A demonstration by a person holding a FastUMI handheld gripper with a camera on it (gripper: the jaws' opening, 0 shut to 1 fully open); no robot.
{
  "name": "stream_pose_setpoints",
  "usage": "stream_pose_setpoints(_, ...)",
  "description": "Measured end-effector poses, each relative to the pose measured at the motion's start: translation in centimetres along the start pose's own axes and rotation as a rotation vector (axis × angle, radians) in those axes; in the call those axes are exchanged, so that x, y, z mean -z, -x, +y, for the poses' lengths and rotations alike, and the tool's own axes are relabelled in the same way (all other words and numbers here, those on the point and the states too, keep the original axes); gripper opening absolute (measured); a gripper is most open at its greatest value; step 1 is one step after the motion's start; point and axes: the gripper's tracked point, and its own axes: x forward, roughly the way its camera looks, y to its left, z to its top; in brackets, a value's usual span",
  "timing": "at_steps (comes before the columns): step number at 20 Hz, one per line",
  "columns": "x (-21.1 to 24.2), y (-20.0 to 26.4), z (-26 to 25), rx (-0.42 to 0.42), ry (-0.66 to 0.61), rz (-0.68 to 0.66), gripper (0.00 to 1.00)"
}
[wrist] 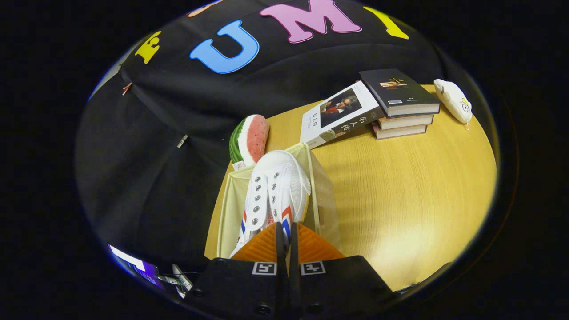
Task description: Open the storage box then place both shoes into the box .Put the left shoe in first, then the right shoe, with the right side of both shoes facing outward in a uniform manner.
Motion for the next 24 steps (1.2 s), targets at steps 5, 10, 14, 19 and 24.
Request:
stream_pose_setpoints(5, -1.5, -1.4, 0.4, -0.009, -0.042, -0.056, 0.05)
stream_pose_setpoints(10, -2.0, -0.8, 1.2, -0.024, 0.0, -0.053, 0.05)
stream_pose_setpoints(14, -2.1, 0.5, 0.4, -0.016, 0.019, -0.07, 0.05)
stream_pose_setpoints(19, -3.4, 3.0, -1.1, -0.008, 0.034, -0.128, 0.58)
stream_pose_setpoints(24, -5.7, 6.6, -3.7, 0.062, 0.139, -0.247, 0.99)
